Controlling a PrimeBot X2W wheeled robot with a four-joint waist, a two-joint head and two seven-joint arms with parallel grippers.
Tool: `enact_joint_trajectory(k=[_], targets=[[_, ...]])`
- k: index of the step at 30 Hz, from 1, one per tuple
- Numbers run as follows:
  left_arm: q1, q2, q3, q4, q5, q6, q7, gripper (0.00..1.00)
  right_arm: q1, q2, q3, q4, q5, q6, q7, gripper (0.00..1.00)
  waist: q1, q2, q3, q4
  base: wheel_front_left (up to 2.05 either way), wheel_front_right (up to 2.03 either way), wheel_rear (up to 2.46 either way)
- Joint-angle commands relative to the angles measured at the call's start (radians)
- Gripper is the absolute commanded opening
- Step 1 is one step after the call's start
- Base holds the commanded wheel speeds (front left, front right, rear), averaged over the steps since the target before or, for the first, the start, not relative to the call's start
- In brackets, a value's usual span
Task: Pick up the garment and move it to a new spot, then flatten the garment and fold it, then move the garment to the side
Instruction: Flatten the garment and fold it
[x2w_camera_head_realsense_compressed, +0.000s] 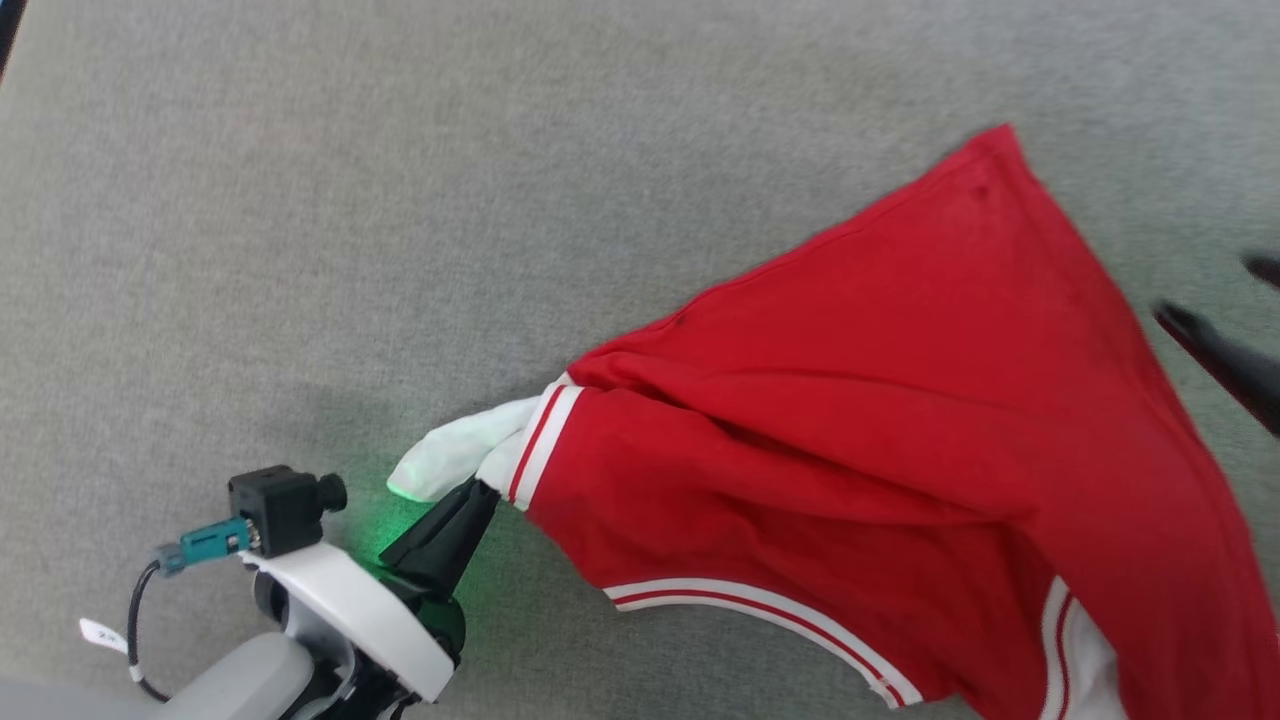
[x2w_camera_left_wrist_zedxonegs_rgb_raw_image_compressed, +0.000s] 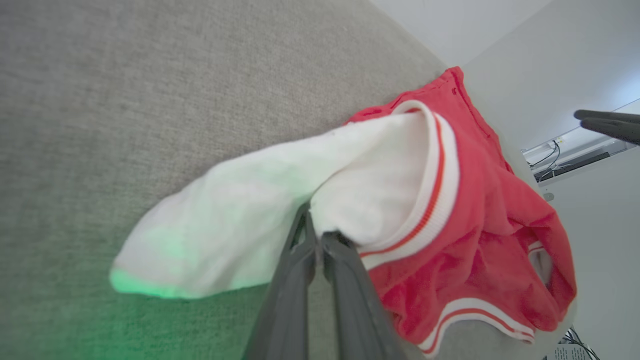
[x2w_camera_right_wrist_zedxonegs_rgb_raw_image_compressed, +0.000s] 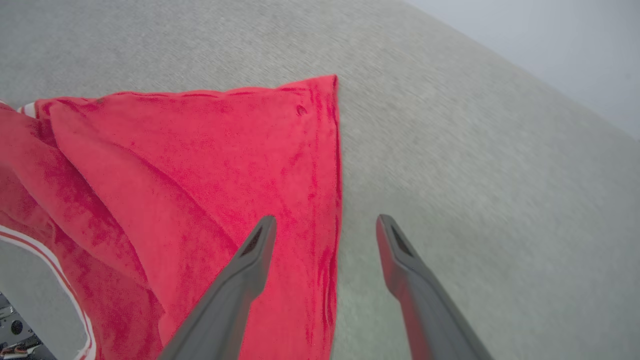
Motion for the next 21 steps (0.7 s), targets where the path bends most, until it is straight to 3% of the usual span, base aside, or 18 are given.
enact_joint_trajectory(k=[1, 10, 15, 19, 20, 21], targets=[[-0.015, -0.005, -0.001, 0.004, 0.014, -0.004, 0.000, 0.00, -0.045, 0.007, 0.029, 0.023, -0.009, 0.000, -0.008, 1.00, 0.0001, 0.0000, 0.025, 0.020, 0.00, 0.00, 0.00], [-0.080, -0.061, -0.019, 0.045, 0.016, -0.016, 0.001, 0.00, -0.482, 0.038, 0.361, 0.392, -0.081, 0.000, 0.000, 1.00, 0.0001, 0.0000, 0.129, 0.079, 0.00, 0.00, 0.00], [-0.100, -0.089, -0.035, 0.058, 0.012, -0.016, 0.004, 0.00, -0.560, 0.003, 0.522, 0.534, -0.106, 0.000, -0.017, 1.00, 0.0001, 0.0000, 0.144, 0.093, 0.00, 0.00, 0.00], [-0.107, -0.094, -0.042, 0.055, 0.004, -0.016, 0.004, 0.00, -0.550, -0.010, 0.621, 0.595, -0.053, 0.000, -0.010, 1.00, 0.0001, 0.0000, 0.142, 0.097, 0.00, 0.00, 0.00], [-0.108, -0.093, -0.041, 0.055, 0.002, -0.016, 0.004, 0.00, -0.545, -0.018, 0.644, 0.600, -0.040, 0.000, -0.004, 0.80, 0.0001, 0.0000, 0.141, 0.096, 0.00, 0.00, 0.00], [-0.108, -0.091, -0.040, 0.055, 0.002, -0.017, 0.004, 0.00, -0.541, -0.026, 0.663, 0.604, -0.030, 0.001, -0.002, 0.47, 0.0001, 0.0000, 0.139, 0.095, 0.00, 0.00, 0.00]])
